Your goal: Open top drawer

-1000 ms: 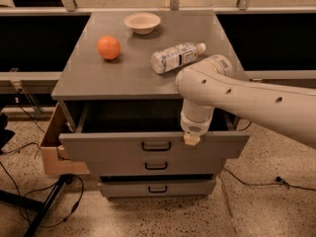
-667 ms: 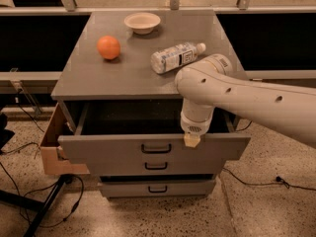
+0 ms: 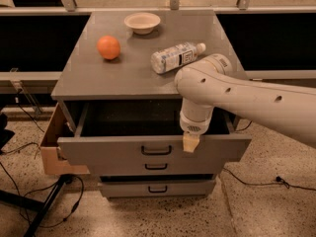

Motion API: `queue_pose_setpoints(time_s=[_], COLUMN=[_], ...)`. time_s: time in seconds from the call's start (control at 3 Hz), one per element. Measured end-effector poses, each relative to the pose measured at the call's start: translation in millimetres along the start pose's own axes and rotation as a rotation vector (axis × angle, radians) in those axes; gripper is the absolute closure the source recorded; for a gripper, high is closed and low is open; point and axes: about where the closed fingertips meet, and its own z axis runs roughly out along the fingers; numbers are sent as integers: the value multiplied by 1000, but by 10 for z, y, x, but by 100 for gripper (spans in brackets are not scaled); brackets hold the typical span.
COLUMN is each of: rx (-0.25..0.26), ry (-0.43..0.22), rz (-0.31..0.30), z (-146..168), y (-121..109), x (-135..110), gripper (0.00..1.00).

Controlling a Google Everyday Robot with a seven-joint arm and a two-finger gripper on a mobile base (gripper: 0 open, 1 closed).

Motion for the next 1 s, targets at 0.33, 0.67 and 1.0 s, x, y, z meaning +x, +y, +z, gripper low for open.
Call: queue_pose_setpoints(time_s=[0.33, 0.67, 1.0], rx=[-1, -8, -84], ry=[1, -5, -5], rz=[0, -1, 40], z=[7, 29, 151], y=[5, -19, 354], x=[4, -2, 113], gripper=[0, 0, 26])
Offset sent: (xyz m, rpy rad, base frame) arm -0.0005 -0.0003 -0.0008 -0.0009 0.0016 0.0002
